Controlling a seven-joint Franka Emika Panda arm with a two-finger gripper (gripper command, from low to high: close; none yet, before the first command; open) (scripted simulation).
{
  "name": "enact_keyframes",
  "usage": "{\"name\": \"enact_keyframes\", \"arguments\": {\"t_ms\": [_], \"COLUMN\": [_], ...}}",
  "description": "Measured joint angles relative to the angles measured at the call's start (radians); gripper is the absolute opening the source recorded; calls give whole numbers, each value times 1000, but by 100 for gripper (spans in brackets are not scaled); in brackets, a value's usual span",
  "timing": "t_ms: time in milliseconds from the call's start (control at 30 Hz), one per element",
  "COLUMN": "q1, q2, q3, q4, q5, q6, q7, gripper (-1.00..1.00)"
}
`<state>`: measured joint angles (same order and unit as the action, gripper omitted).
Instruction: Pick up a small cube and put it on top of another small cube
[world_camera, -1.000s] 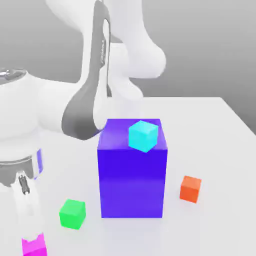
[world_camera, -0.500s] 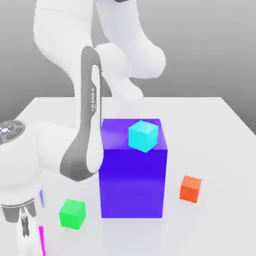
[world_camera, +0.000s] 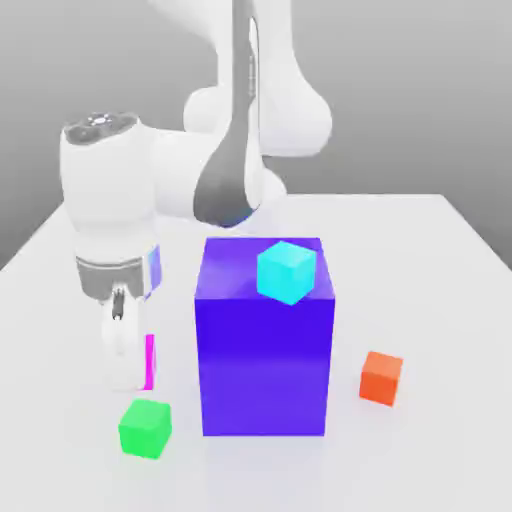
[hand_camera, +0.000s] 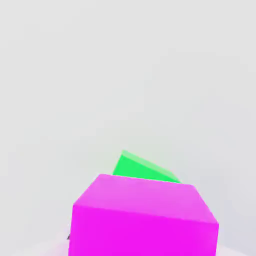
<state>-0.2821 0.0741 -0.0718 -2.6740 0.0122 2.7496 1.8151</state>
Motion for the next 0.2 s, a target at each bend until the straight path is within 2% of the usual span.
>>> {"name": "enact_keyframes", "arguments": {"t_ms": [67,100,200], "q1": [-4,-6,-6], "q2": [68,92,92], "q3": [7,11,11], "q4": [1,2,2], "q5": [15,21,21], "q6": [66,90,90], "q7": [-10,-14,-14], "gripper": [-100,100,100]}}
